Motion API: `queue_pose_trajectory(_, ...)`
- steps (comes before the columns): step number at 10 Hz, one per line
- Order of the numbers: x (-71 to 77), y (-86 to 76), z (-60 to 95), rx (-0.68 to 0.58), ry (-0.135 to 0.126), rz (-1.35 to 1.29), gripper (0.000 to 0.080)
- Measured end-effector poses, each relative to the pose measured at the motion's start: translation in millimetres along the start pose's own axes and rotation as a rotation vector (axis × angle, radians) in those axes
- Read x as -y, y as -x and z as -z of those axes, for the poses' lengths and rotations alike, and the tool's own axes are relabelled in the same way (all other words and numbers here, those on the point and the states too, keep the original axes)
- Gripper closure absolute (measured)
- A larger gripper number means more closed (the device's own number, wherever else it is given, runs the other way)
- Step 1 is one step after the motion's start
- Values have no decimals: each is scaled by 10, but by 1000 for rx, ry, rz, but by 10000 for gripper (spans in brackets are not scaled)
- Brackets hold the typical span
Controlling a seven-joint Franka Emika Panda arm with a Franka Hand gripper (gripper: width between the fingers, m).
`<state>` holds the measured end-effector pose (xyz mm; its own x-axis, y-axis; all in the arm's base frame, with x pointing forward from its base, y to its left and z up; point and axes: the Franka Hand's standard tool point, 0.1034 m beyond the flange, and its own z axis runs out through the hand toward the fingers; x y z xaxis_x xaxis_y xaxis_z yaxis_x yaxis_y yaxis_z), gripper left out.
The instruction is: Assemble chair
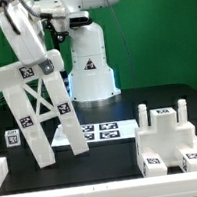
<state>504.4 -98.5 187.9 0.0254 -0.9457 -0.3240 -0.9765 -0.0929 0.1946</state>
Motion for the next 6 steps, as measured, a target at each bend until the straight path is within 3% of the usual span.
queue_pose_trajectory(1,-1,37,50,-38,25,-51,683)
queue_pose_trajectory(3,26,151,94,-111,19,-108,683)
queue_pose_trajectory(4,13,196,73,-175,44,-78,683)
queue_pose_trajectory(6,71,308,27,-235,50,-37,683)
